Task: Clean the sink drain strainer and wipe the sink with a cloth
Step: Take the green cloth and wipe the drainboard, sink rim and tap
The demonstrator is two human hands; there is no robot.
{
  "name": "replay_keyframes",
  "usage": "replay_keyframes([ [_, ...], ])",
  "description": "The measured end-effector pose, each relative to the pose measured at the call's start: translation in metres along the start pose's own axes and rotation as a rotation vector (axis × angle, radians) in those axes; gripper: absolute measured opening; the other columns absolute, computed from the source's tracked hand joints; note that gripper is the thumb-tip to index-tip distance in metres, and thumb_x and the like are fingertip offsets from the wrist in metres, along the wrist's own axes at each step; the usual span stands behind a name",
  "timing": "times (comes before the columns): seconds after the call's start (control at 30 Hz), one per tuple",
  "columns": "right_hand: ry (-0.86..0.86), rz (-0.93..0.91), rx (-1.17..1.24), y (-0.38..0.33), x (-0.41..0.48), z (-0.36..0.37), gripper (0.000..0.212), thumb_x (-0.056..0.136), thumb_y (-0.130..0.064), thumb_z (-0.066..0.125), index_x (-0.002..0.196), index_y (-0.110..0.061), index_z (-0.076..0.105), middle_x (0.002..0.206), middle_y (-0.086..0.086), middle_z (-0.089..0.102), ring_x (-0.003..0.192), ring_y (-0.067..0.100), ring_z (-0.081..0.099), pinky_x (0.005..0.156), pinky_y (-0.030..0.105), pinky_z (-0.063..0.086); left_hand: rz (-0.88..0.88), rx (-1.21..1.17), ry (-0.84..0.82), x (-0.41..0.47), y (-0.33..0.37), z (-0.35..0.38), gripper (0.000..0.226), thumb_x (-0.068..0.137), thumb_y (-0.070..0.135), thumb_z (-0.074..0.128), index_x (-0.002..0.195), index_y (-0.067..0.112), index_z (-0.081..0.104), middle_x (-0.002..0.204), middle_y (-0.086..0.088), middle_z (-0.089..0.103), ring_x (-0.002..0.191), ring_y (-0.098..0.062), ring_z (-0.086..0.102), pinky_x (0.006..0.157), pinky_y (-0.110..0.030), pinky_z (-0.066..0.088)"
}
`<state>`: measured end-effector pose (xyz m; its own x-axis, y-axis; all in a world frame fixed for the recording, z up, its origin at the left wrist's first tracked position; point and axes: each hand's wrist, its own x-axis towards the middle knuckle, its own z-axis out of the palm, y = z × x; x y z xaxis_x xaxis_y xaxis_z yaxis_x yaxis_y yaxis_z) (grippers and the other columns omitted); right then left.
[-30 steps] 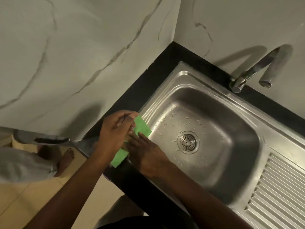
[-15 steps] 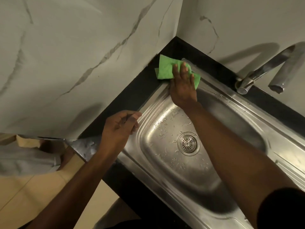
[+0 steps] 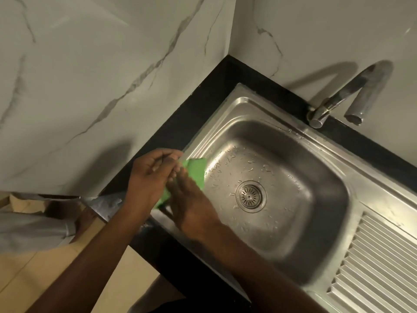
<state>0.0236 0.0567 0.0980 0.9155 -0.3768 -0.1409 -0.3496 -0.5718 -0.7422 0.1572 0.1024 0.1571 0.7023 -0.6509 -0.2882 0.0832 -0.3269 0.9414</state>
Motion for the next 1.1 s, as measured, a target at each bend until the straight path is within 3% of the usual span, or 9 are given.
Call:
replay_keyframes([
  [0.13,-0.05,-0.174,-0.129,0.001,-0.018,0.002,0.059,0.102,-0.016,0.058,0.158,-0.007,0.042,0.168,0.023,0.029,0.152,0.042,0.034,0.124,0.053,0.033,0.033,-0.002,-0.029,-0.001,0.005,0.0,0.017,0.099,0.018,0.064,0.105,0.024,0.079,0.081,-0.007,0.072,0.075,-0.02,0.064,0.075,-0.033,0.057],
  [0.23,-0.099,-0.24,-0.268,0.016,-0.013,-0.01,0.061,0.104,-0.026,0.049,0.162,-0.015,0.035,0.173,0.014,0.02,0.157,0.031,0.031,0.128,0.045,0.023,0.04,0.0,-0.032,-0.002,0.008,-0.002,0.019,0.099,0.019,0.062,0.105,0.023,0.079,0.081,-0.01,0.07,0.075,-0.023,0.063,0.076,-0.037,0.056],
  [0.37,-0.126,-0.351,-0.496,0.049,0.009,-0.029,0.067,0.103,-0.028,0.045,0.166,-0.022,0.024,0.175,0.007,0.014,0.159,0.023,0.027,0.131,0.047,0.017,0.048,-0.029,0.0,-0.001,0.009,-0.013,0.022,0.092,0.03,0.064,0.105,0.021,0.079,0.075,-0.006,0.069,0.07,-0.017,0.061,0.07,-0.03,0.053],
  [0.53,0.055,-0.127,-0.641,0.093,0.037,-0.075,0.071,0.103,-0.019,0.05,0.167,-0.018,0.019,0.174,0.013,0.016,0.156,0.03,0.032,0.127,0.052,0.026,0.033,-0.063,0.033,-0.004,0.003,-0.025,0.027,0.085,0.041,0.066,0.1,0.024,0.081,0.073,-0.004,0.069,0.066,-0.013,0.06,0.064,-0.022,0.052],
  [0.63,-0.039,0.021,-0.578,0.109,0.048,-0.115,0.065,0.108,-0.03,0.035,0.168,-0.022,0.011,0.176,0.01,0.004,0.162,0.025,0.014,0.131,0.052,0.015,0.032,-0.034,0.012,-0.009,0.001,-0.028,0.032,0.084,0.048,0.064,0.102,0.027,0.081,0.075,-0.002,0.071,0.069,-0.012,0.063,0.065,-0.02,0.053],
  [0.77,-0.01,0.124,-0.466,0.079,0.046,-0.09,0.067,0.105,-0.04,0.014,0.167,-0.016,0.016,0.175,0.012,0.008,0.163,0.025,0.009,0.131,0.052,0.013,0.021,-0.057,-0.004,-0.013,0.0,-0.022,0.031,0.084,0.043,0.065,0.103,0.025,0.08,0.077,-0.006,0.07,0.071,-0.015,0.062,0.069,-0.026,0.053],
  [0.87,-0.036,0.156,-0.256,0.052,0.026,-0.052,0.062,0.11,-0.031,0.035,0.168,-0.018,0.017,0.176,0.011,0.001,0.163,0.03,0.008,0.131,0.049,0.016,0.012,-0.089,-0.008,-0.014,0.003,-0.015,0.033,0.081,0.044,0.067,0.1,0.021,0.081,0.075,-0.006,0.069,0.07,-0.018,0.06,0.07,-0.03,0.052],
  [0.97,-0.108,0.001,-0.204,0.029,-0.012,-0.012,0.065,0.106,-0.028,0.049,0.166,-0.019,0.025,0.175,0.015,0.005,0.162,0.036,0.011,0.129,0.048,0.02,0.019,-0.077,-0.023,-0.015,0.006,-0.011,0.027,0.086,0.036,0.066,0.102,0.02,0.08,0.075,-0.004,0.069,0.071,-0.017,0.061,0.071,-0.032,0.052],
  [1.1,-0.196,-0.04,-0.117,0.009,-0.044,0.014,0.066,0.102,-0.025,0.052,0.164,-0.026,0.03,0.176,0.002,0.009,0.163,0.023,0.001,0.131,0.045,0.013,0.053,-0.064,-0.034,-0.015,0.011,-0.007,0.019,0.099,0.014,0.061,0.106,0.014,0.078,0.079,-0.01,0.069,0.074,-0.021,0.06,0.072,-0.035,0.052],
])
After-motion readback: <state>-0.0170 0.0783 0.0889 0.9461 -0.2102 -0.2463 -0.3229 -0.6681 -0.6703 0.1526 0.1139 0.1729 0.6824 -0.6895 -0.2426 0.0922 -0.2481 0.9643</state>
